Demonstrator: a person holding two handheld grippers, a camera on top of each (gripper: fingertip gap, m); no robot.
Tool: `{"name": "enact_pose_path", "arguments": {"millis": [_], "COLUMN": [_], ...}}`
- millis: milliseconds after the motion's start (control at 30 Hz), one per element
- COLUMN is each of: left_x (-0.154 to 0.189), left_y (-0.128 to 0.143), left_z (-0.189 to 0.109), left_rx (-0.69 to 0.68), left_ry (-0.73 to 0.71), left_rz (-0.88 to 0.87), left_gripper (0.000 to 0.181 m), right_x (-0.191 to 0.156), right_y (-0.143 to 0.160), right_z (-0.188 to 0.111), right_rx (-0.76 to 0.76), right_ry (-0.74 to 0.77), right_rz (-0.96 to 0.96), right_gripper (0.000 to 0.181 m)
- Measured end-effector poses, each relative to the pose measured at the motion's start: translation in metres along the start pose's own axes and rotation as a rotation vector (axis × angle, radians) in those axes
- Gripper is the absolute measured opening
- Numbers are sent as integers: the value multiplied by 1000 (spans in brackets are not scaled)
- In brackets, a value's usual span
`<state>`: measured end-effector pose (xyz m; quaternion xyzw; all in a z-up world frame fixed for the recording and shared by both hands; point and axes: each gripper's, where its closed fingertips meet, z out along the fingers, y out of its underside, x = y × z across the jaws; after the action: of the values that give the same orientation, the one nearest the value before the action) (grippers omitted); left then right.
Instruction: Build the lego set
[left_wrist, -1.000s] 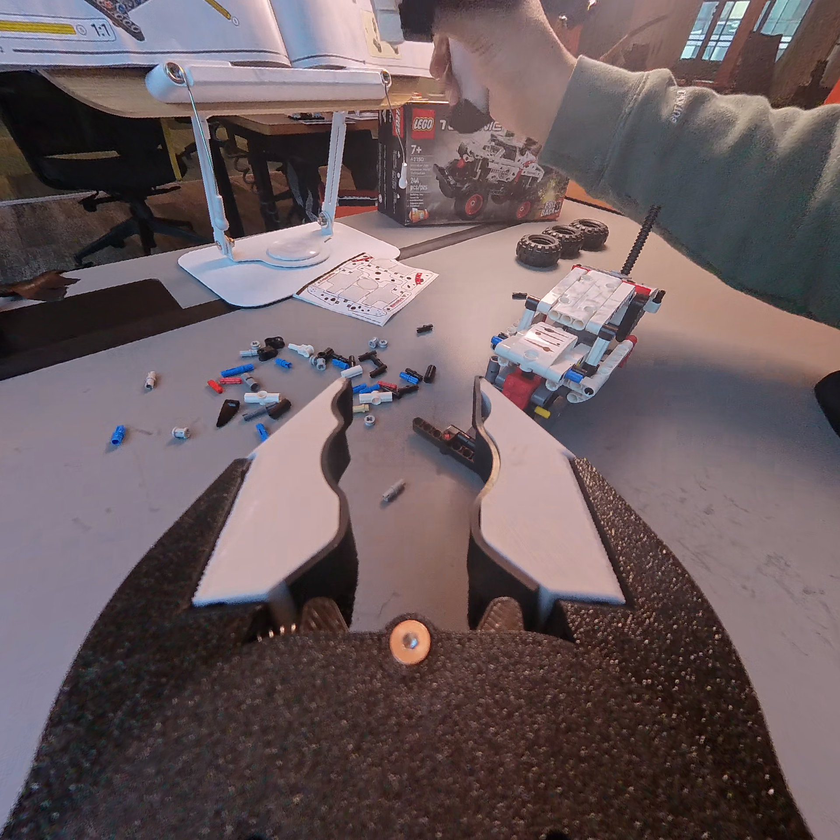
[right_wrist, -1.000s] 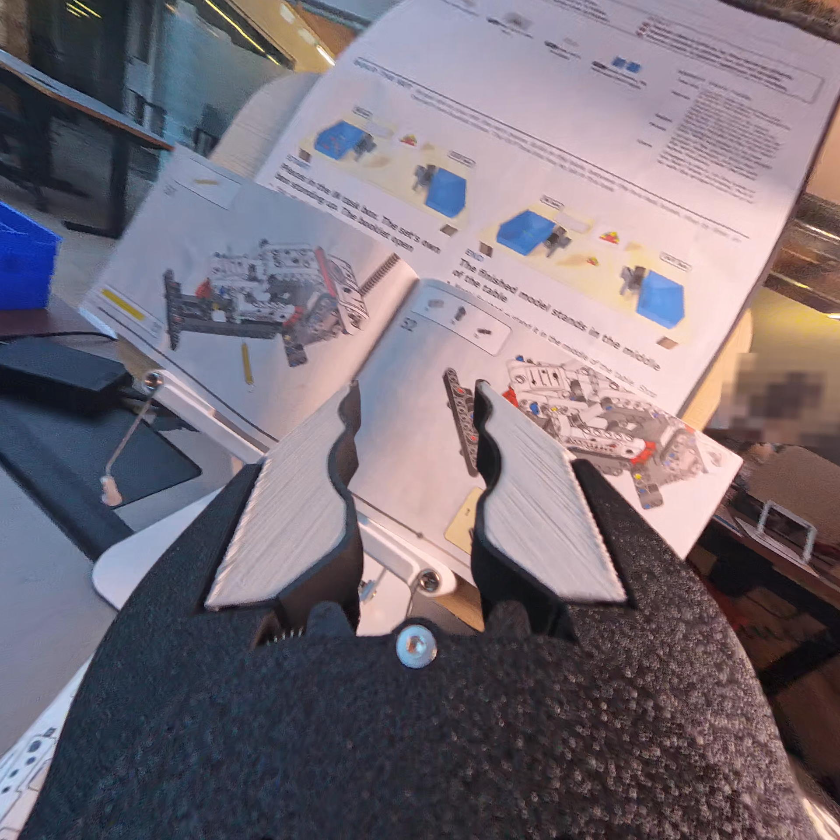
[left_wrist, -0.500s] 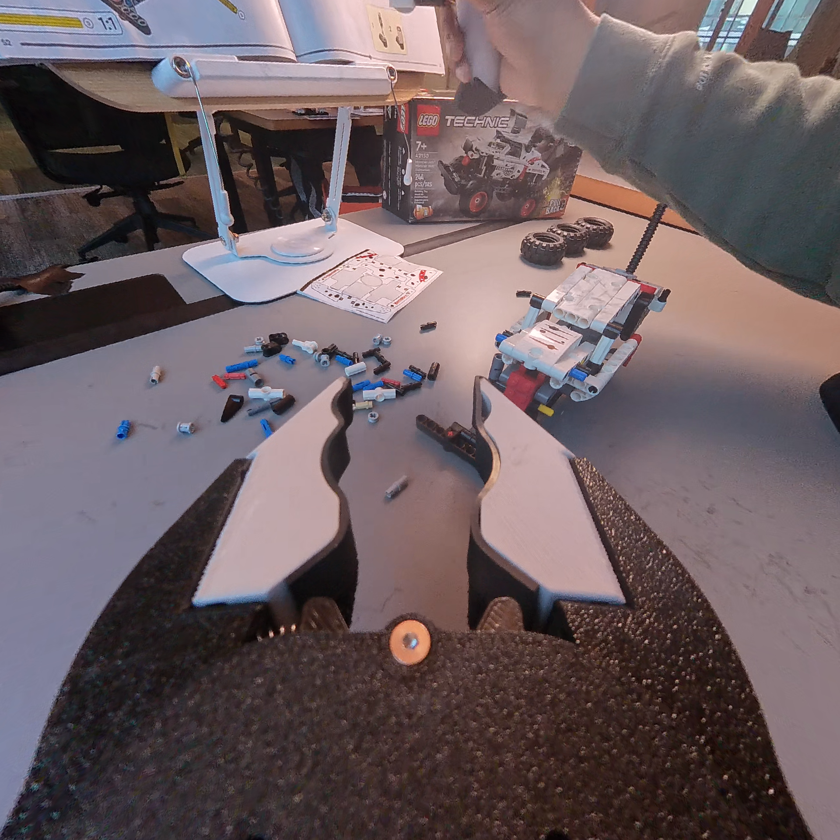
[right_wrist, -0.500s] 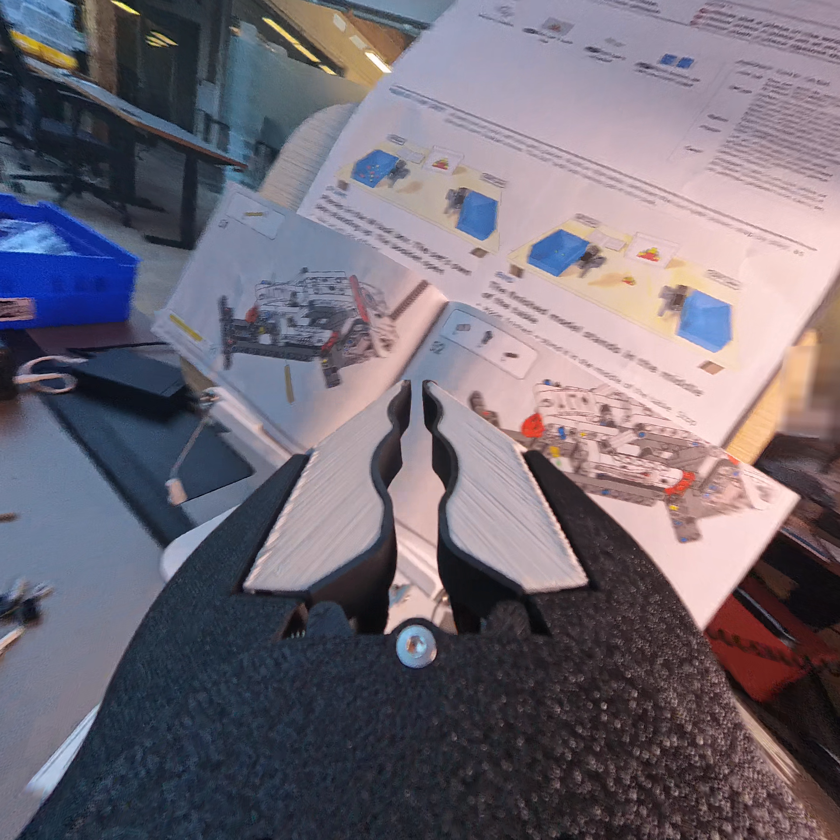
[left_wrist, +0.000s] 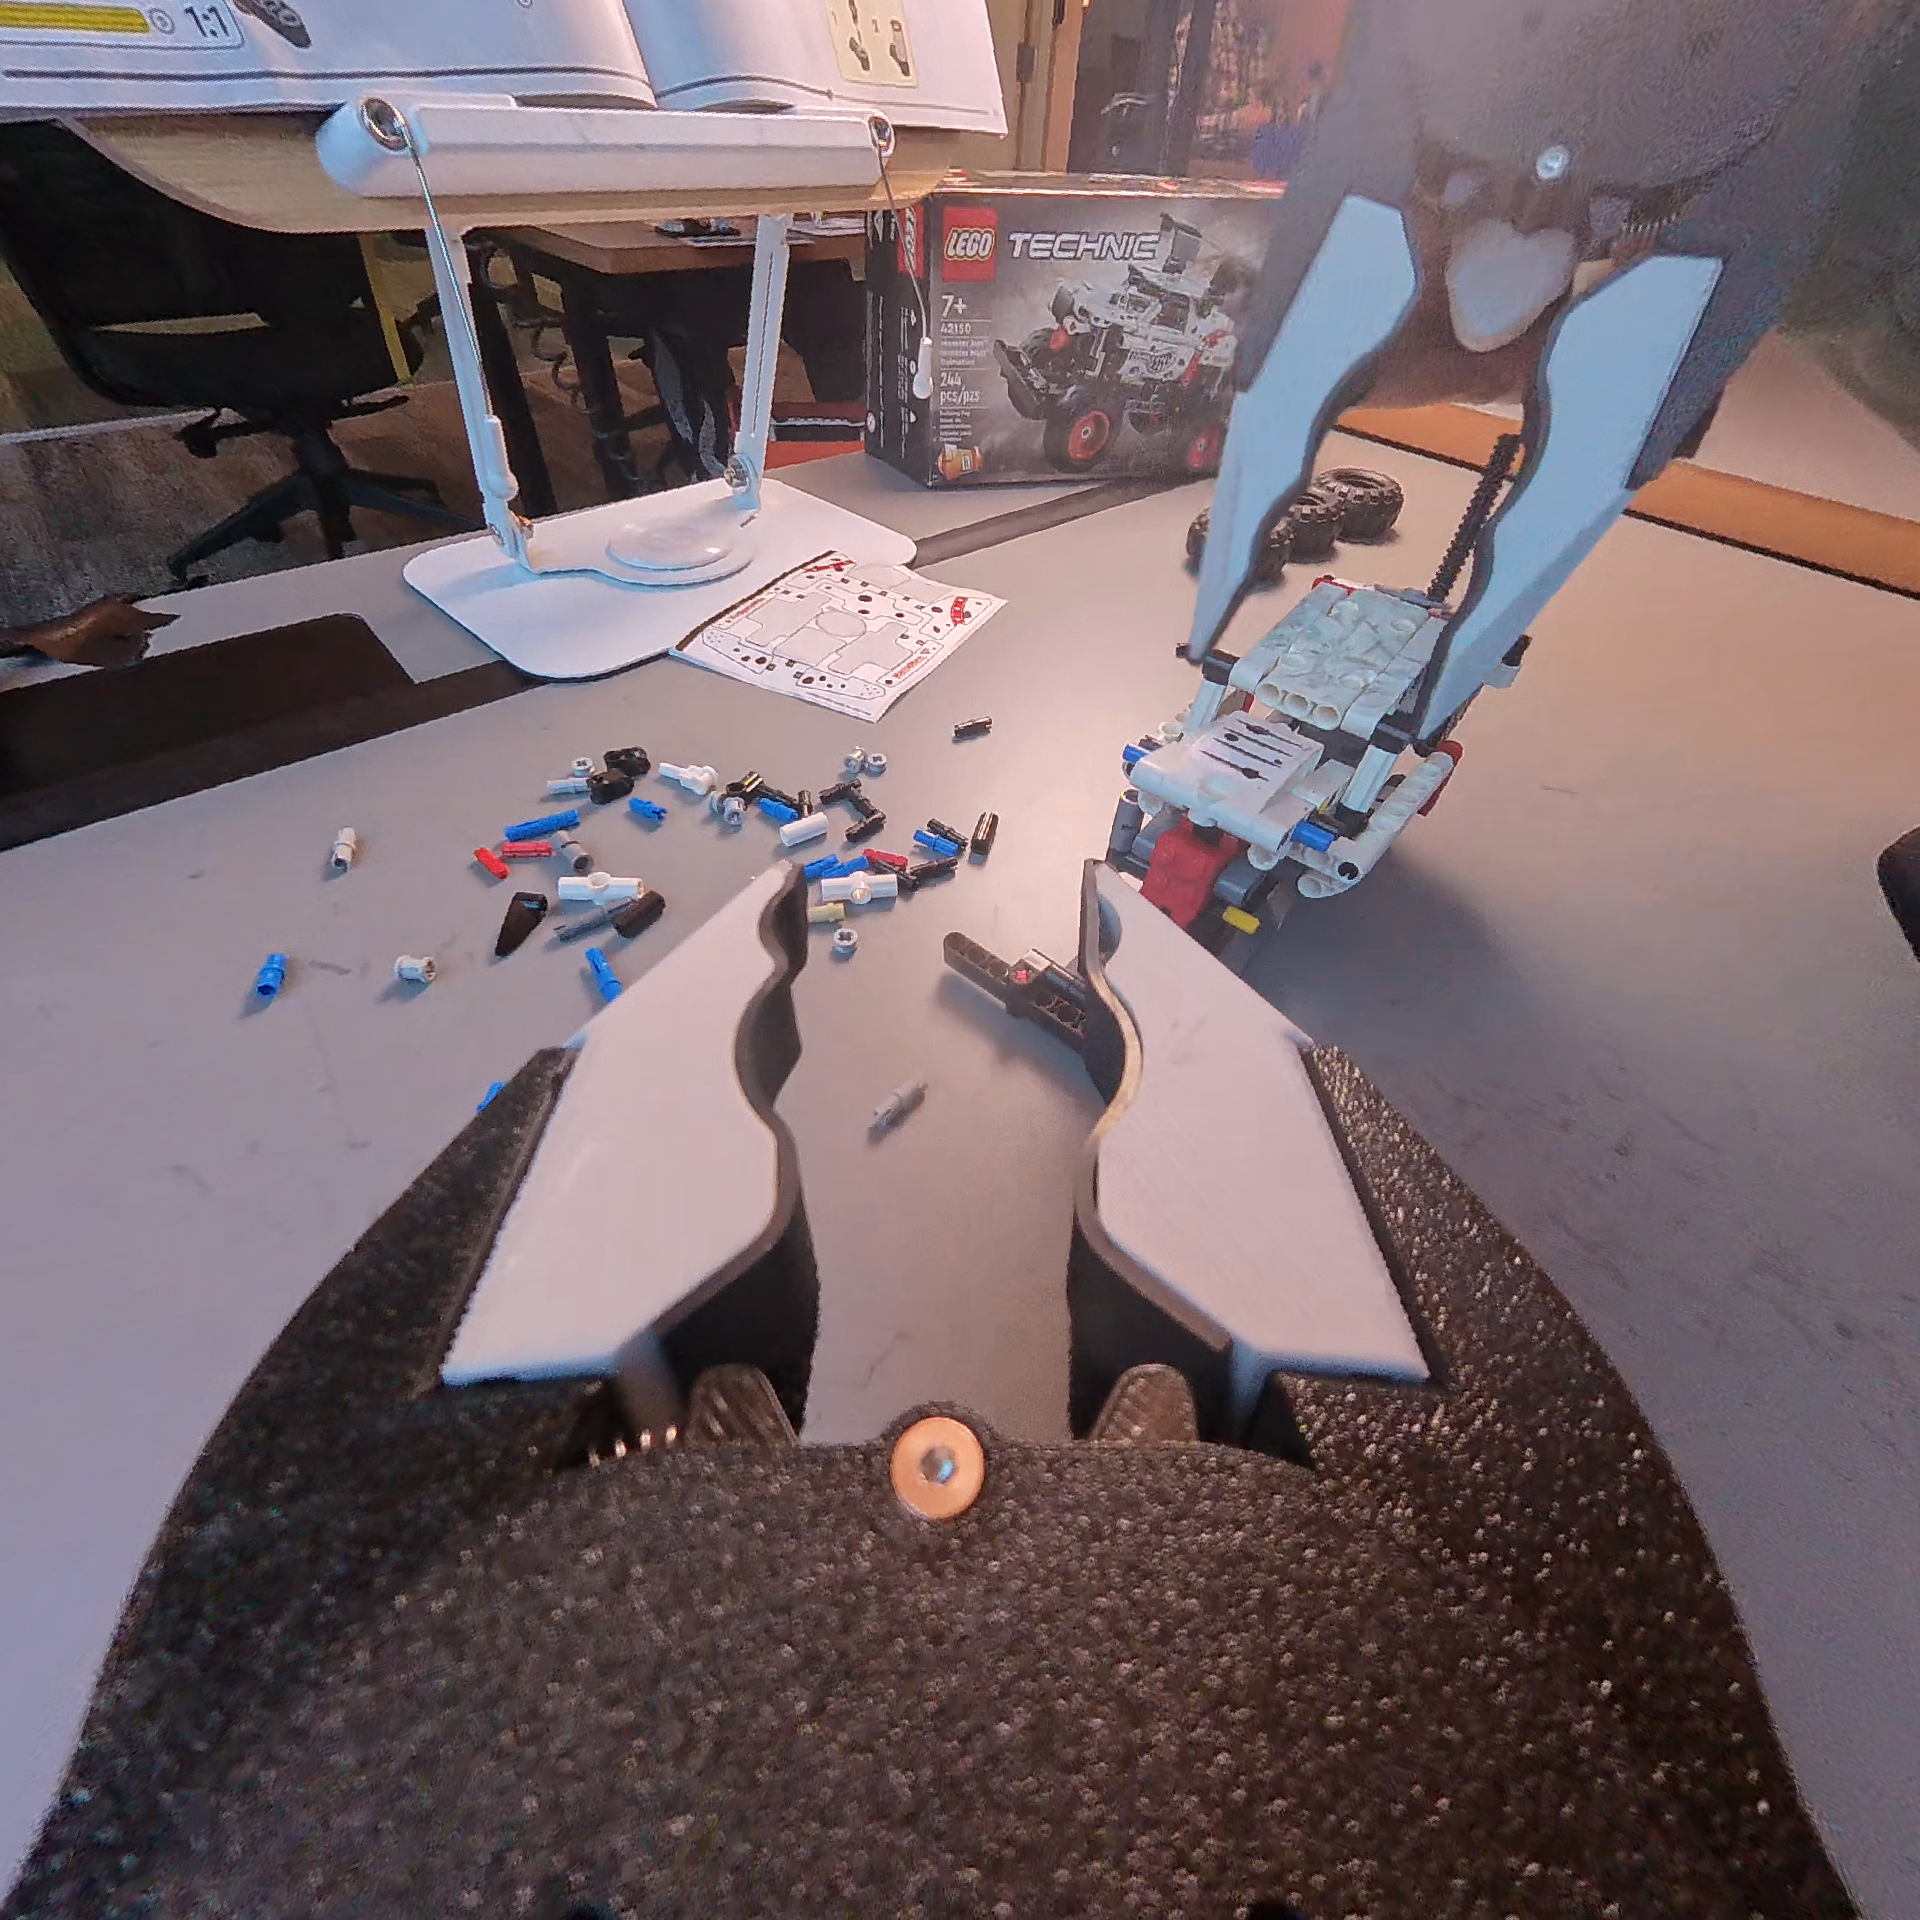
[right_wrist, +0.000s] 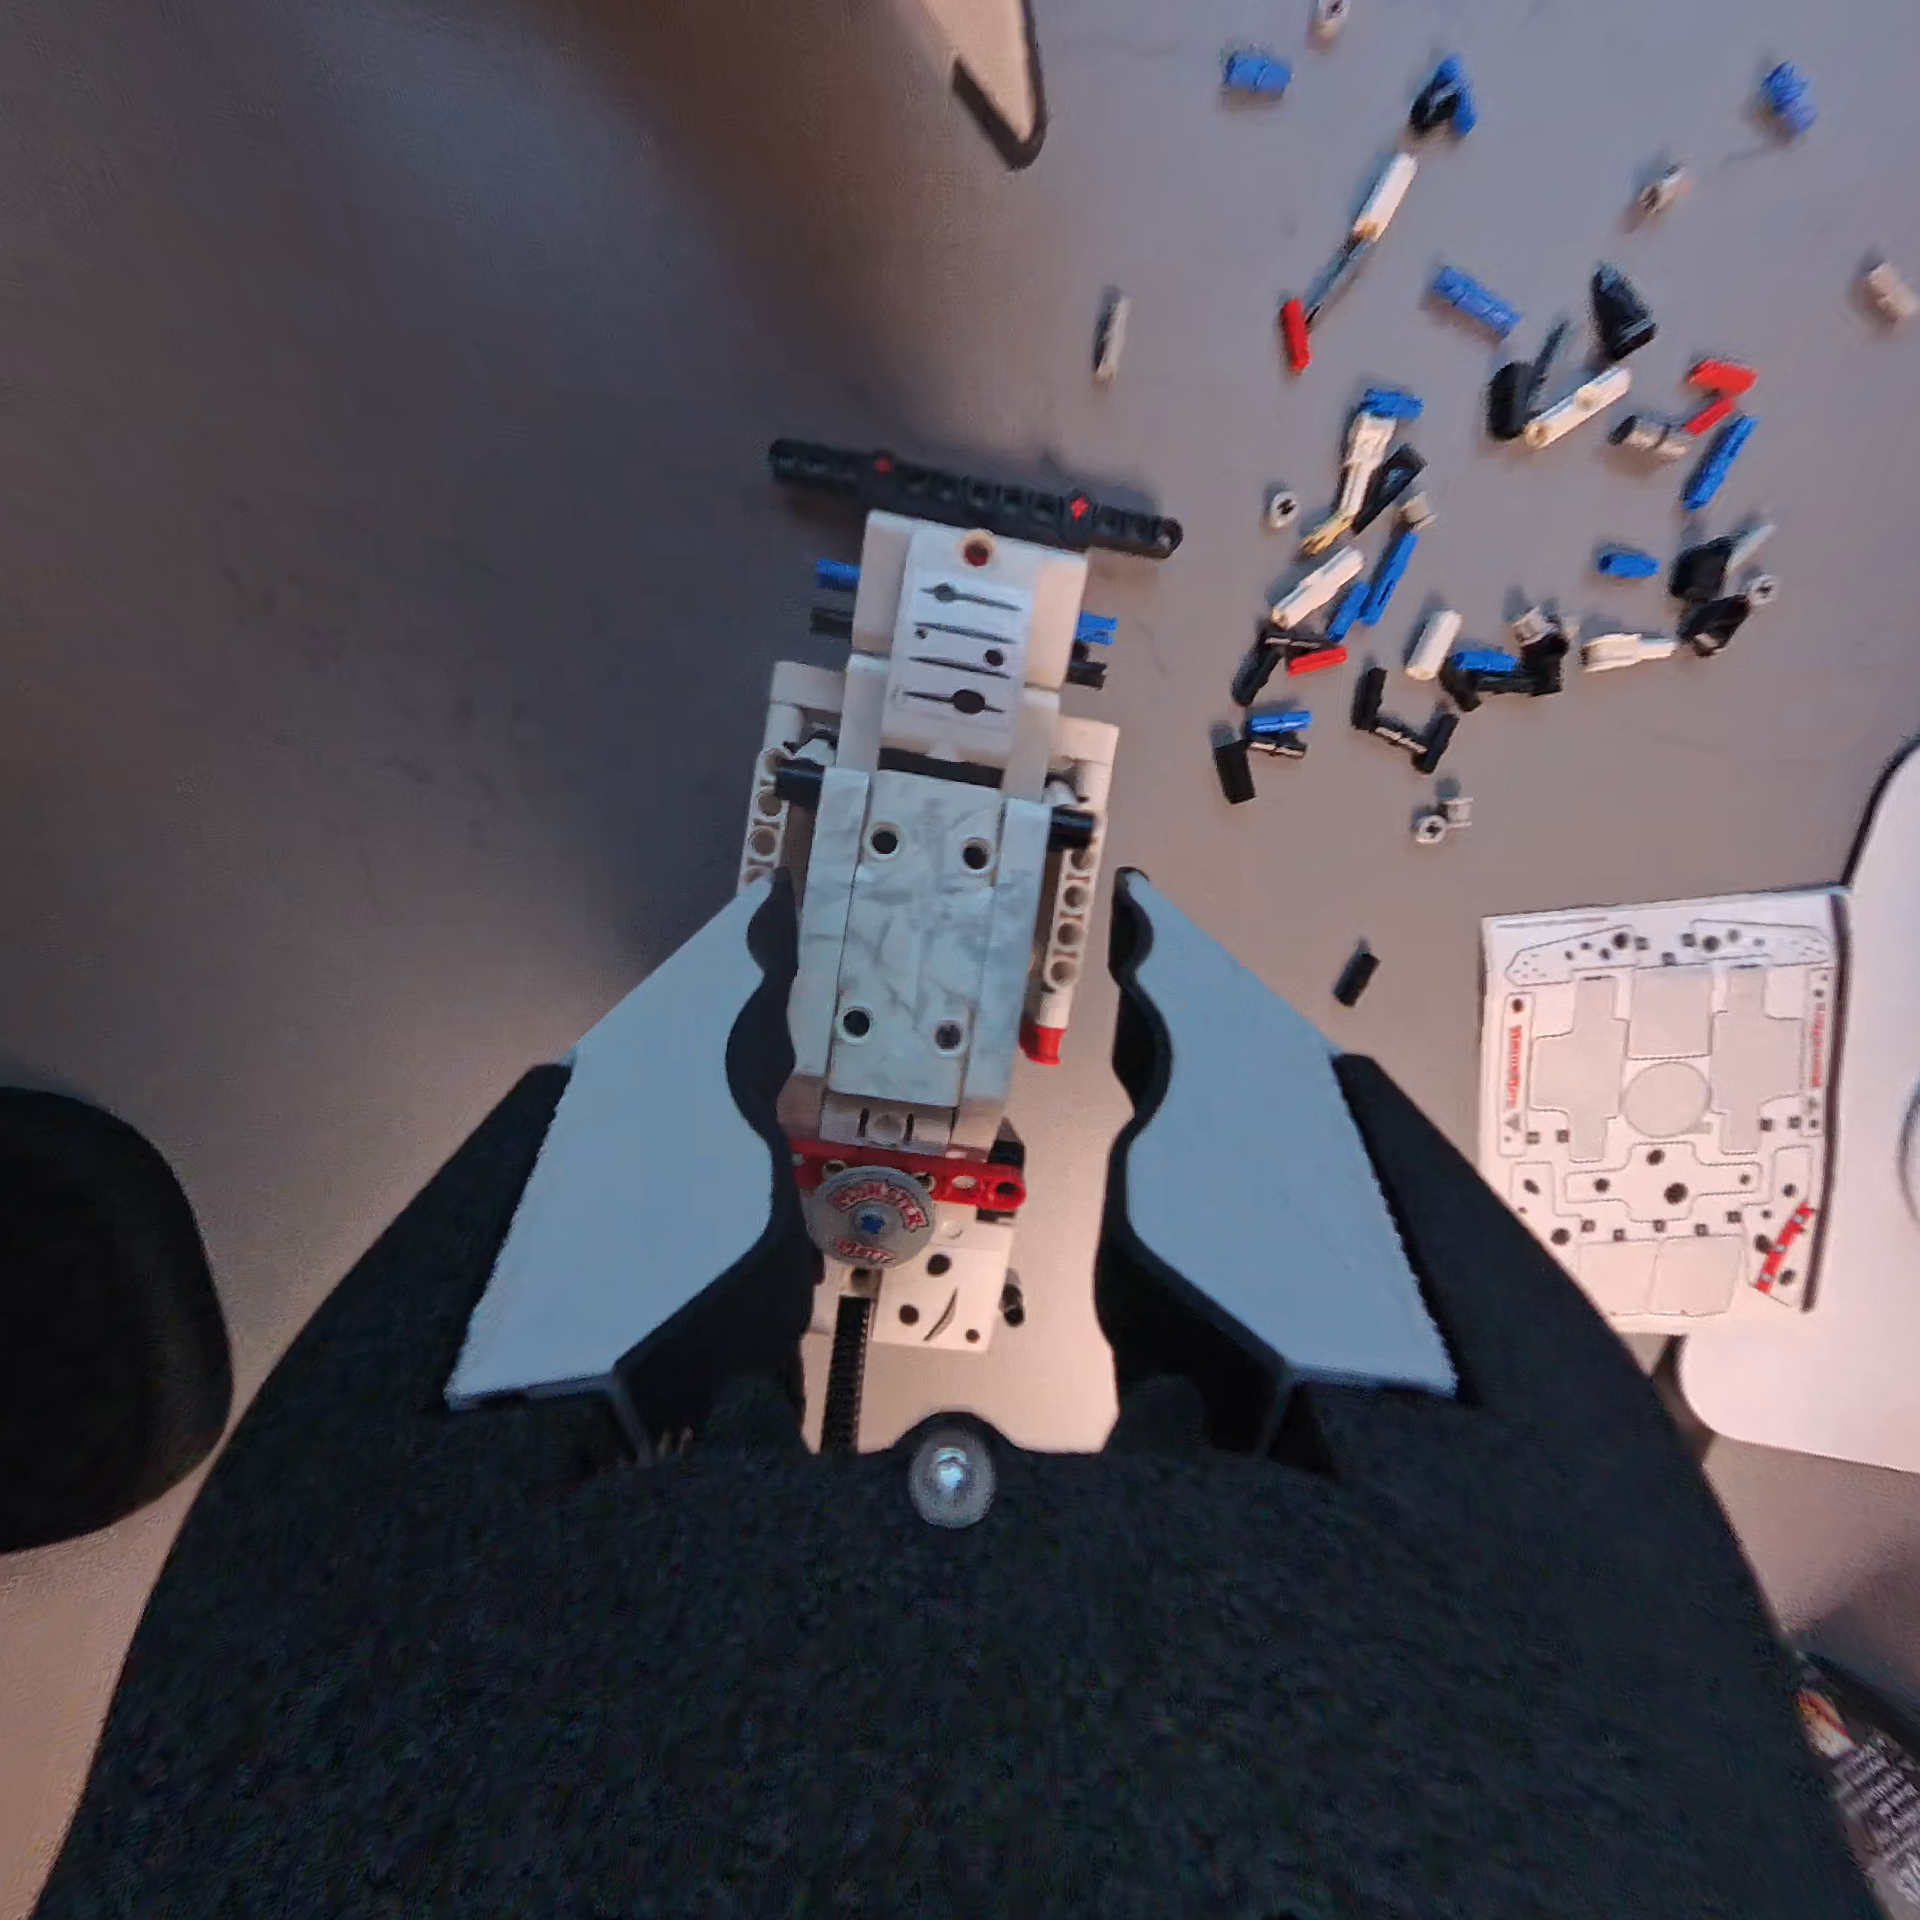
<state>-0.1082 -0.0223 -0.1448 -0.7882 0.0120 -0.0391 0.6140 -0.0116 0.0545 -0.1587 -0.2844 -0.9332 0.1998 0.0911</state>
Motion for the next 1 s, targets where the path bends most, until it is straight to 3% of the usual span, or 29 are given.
{"name": "enact_pose_path", "arguments": {"millis": [33,100,333,533,567,633,800,900,1000], "left_x": [0,0,2,5,5,4,1,0,-4], "left_y": [0,1,2,4,4,4,2,1,2], "left_z": [0,-1,-1,-1,-1,-2,-5,-6,-7], "left_rx": [-1,-3,-14,-26,-27,-27,-19,-15,-26], "left_ry": [-1,-2,1,-2,-4,-10,-25,-25,-45], "left_rz": [1,1,8,19,20,20,7,-4,13], "left_gripper": [52,52,52,52,52,51,47,46,46], "right_x": [-6,-7,-17,-14,-16,-17,-31,-47,-57], "right_y": [3,7,62,96,94,75,-4,-24,-30], "right_z": [2,-1,-26,-45,-49,-60,-90,-78,-54], "right_rx": [-17,-29,-205,-297,-279,-149,458,722,872], "right_ry": [-21,-7,0,129,159,249,508,567,607], "right_rz": [-6,-6,-26,20,31,66,209,389,503], "right_gripper": [47,46,46,46,53,60,53,46,38]}}
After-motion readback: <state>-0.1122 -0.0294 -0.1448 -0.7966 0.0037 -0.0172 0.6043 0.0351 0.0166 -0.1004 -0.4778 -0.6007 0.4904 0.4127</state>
